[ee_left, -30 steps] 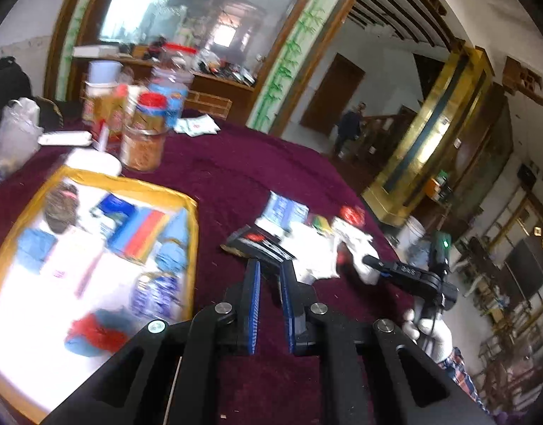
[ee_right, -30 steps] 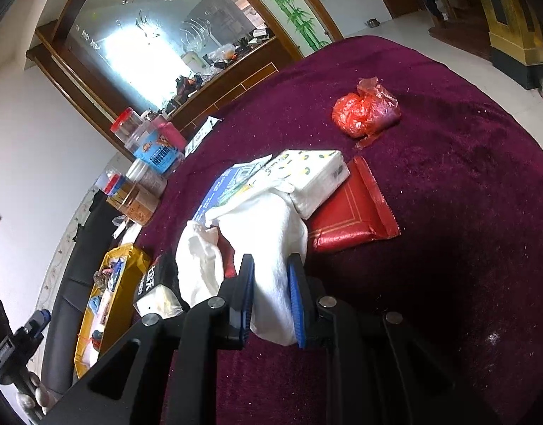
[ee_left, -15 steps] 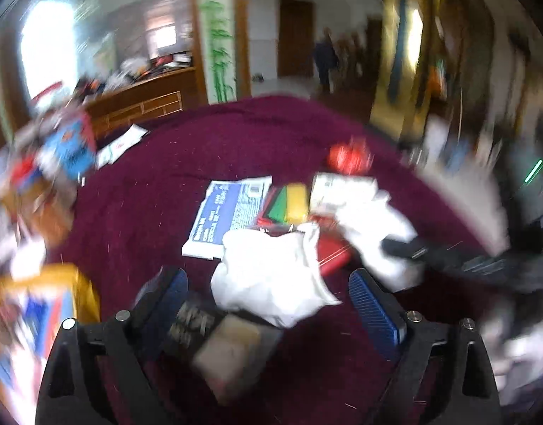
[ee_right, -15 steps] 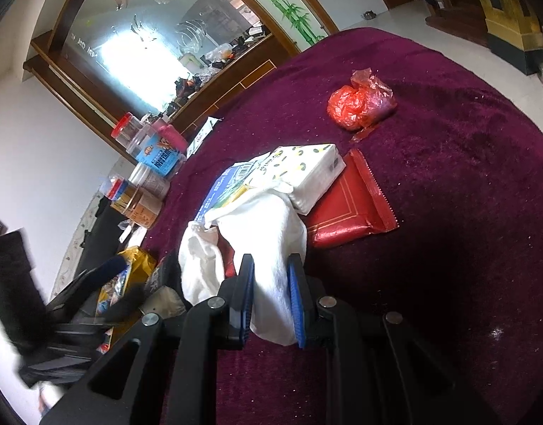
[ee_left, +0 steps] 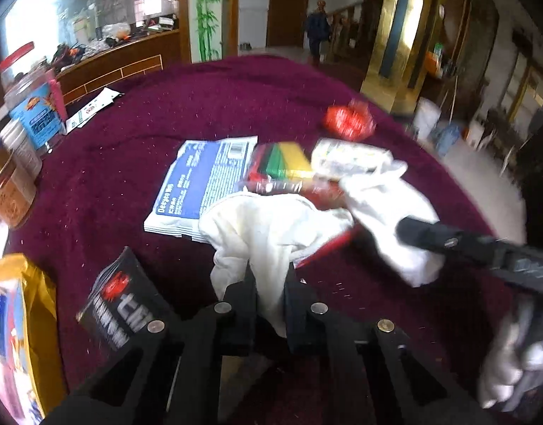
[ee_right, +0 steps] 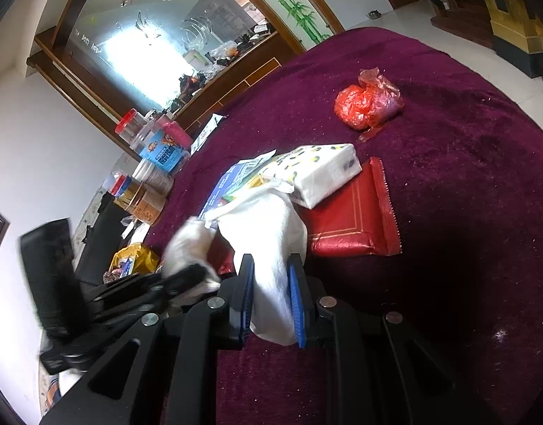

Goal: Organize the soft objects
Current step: 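Grasp another white cloth with the left tool and lift it, then place the white cloth in the tray with left tool while right tool carries white item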

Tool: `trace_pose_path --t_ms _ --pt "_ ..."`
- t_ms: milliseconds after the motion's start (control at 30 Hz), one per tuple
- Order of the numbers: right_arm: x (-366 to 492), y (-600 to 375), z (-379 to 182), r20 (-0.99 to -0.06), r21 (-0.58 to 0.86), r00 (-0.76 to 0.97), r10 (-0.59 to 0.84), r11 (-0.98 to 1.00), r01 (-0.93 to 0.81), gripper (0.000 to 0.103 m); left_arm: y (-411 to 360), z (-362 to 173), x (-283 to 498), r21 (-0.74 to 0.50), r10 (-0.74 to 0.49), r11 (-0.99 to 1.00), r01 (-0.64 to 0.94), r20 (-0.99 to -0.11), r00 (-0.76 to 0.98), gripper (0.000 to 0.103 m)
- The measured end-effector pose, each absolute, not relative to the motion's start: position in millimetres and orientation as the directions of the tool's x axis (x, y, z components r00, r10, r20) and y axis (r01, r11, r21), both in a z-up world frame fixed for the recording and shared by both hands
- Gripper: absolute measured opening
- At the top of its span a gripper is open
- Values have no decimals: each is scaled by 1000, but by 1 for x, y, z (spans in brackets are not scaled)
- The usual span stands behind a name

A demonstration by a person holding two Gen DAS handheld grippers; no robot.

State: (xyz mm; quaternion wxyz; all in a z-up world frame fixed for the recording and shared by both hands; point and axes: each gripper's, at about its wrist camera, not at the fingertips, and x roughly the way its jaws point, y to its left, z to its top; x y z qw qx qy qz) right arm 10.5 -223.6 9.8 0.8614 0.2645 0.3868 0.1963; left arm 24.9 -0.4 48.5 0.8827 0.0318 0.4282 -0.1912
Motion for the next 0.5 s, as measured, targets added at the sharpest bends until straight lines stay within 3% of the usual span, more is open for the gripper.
trace_pose_path --t_ms 300,400,500 --pt "10 -221 8 -578 582 623 527 801 -138 19 83 112 -49 -336 -471 882 331 -593 653 11" --pt "11 -222 6 -587 579 622 518 806 -124 19 134 125 -83 -355 -432 896 266 -565 703 11" --pt "11 -221 4 -598 573 619 509 812 -115 19 185 123 -115 -322 -317 935 146 -580 750 11"
